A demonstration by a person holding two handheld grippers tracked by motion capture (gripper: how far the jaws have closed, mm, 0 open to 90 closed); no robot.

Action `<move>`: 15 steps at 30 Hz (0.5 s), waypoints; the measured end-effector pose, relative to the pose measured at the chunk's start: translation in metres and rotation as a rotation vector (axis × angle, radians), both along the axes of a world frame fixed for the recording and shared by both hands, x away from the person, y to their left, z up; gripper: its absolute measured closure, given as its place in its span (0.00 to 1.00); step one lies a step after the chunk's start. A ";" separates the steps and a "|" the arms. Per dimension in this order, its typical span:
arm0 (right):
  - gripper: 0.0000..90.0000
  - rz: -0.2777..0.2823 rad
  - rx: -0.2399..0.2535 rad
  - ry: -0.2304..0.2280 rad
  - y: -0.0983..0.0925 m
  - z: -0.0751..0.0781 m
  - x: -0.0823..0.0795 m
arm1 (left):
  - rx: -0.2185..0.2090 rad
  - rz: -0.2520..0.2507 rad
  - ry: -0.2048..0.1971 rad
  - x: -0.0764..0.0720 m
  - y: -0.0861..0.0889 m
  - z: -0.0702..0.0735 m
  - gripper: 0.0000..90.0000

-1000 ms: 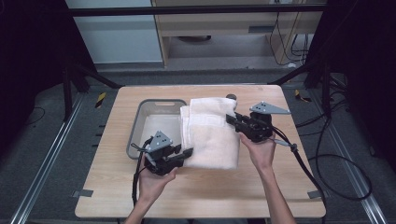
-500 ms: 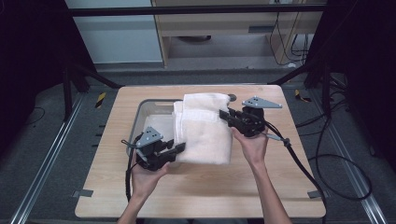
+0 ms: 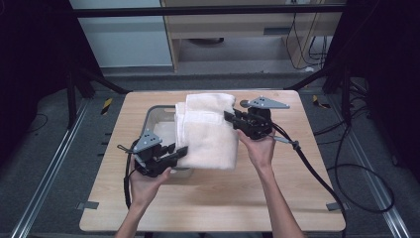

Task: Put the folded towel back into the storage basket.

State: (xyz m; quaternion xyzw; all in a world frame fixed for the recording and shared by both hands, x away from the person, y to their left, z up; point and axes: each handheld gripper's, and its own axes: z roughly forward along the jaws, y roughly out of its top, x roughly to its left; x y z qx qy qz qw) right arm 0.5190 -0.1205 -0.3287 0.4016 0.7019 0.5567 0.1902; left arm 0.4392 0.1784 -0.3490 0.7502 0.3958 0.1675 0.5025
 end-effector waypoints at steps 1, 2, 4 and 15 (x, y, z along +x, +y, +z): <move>0.80 0.004 0.002 -0.006 0.003 0.001 0.001 | 0.001 0.006 -0.003 0.000 0.003 0.000 0.75; 0.80 0.006 0.001 -0.006 0.004 0.001 0.002 | 0.000 0.009 -0.002 0.001 0.004 0.001 0.75; 0.80 0.009 -0.001 -0.004 0.008 0.002 0.003 | 0.000 0.013 -0.003 0.001 0.006 0.001 0.75; 0.80 0.027 -0.016 -0.012 0.031 0.003 0.011 | -0.006 0.058 0.002 0.002 0.024 -0.002 0.75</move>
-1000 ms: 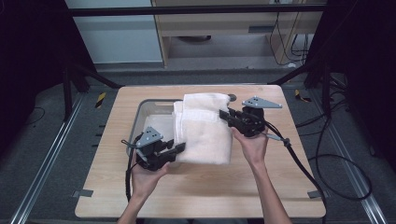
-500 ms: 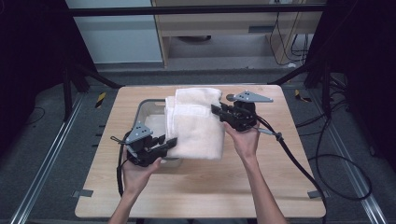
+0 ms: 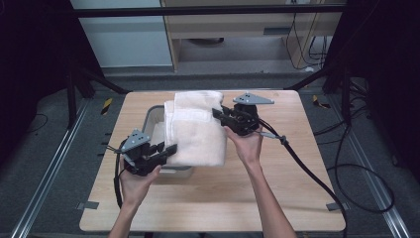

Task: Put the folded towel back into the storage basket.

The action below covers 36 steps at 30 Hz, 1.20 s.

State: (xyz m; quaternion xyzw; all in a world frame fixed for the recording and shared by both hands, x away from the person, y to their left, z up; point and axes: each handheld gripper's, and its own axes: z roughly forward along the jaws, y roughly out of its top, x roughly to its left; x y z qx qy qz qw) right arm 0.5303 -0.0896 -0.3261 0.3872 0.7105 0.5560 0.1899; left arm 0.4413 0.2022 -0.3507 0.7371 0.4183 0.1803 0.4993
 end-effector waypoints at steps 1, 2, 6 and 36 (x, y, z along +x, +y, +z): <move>0.80 0.000 0.000 0.000 0.000 0.000 0.000 | -0.001 0.004 -0.002 0.000 0.002 0.000 0.75; 0.80 0.007 0.001 0.002 0.004 0.001 0.002 | -0.006 0.010 -0.001 0.000 0.006 0.001 0.75; 0.80 0.016 -0.004 0.003 0.012 0.003 0.005 | -0.009 0.025 0.000 0.001 0.013 0.001 0.75; 0.80 0.068 -0.048 0.005 0.077 0.000 0.032 | -0.037 0.147 0.030 0.014 0.068 -0.006 0.76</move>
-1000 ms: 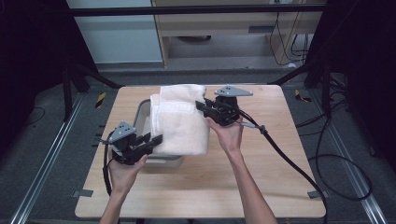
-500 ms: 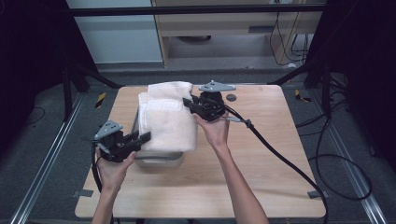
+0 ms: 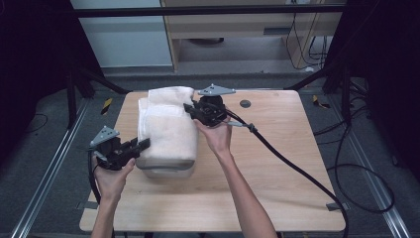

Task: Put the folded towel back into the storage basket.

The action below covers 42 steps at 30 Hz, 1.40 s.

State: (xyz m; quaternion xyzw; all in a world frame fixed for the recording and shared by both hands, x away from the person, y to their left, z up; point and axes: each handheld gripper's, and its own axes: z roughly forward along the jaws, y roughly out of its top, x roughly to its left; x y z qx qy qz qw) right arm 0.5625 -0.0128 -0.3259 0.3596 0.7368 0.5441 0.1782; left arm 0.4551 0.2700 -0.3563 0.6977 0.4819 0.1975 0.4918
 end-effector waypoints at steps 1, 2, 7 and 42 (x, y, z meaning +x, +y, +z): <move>0.80 -0.001 0.001 0.003 0.002 -0.001 0.001 | 0.001 0.003 0.000 0.000 0.001 0.000 0.76; 0.80 -0.001 -0.001 0.001 0.003 -0.001 0.001 | 0.003 0.006 0.000 0.001 0.001 -0.001 0.76; 0.80 -0.001 -0.003 0.003 0.008 -0.005 0.005 | 0.006 0.018 0.007 0.003 0.004 -0.004 0.76; 0.80 -0.017 -0.035 0.081 0.029 -0.044 0.030 | 0.041 0.052 0.079 0.025 0.015 -0.035 0.76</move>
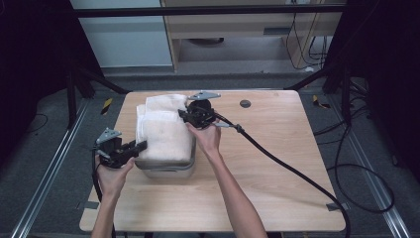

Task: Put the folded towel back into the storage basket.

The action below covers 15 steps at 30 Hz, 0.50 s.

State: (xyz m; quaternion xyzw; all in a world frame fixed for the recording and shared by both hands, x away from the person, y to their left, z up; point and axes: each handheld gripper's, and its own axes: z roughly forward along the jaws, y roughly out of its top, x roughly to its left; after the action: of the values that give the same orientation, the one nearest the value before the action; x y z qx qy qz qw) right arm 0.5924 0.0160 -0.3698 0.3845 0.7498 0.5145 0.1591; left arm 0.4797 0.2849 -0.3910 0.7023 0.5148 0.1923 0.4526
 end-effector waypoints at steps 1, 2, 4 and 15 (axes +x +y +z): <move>0.80 0.001 -0.002 -0.001 0.000 -0.001 0.001 | 0.000 0.000 0.001 0.000 0.000 -0.001 0.76; 0.80 0.000 -0.003 0.002 0.000 -0.001 0.001 | 0.001 0.001 0.002 0.001 0.000 -0.001 0.76; 0.80 -0.001 -0.005 0.006 0.001 -0.003 0.002 | 0.005 0.000 0.005 0.001 0.000 -0.003 0.76; 0.79 -0.012 -0.054 0.013 0.003 -0.010 0.002 | 0.031 0.002 0.028 0.005 -0.004 -0.012 0.76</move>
State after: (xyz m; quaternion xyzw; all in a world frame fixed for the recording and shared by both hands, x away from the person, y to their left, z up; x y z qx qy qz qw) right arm 0.5942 0.0189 -0.3795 0.3877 0.7621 0.4907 0.1677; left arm 0.4848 0.2805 -0.4026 0.7111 0.5189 0.1908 0.4343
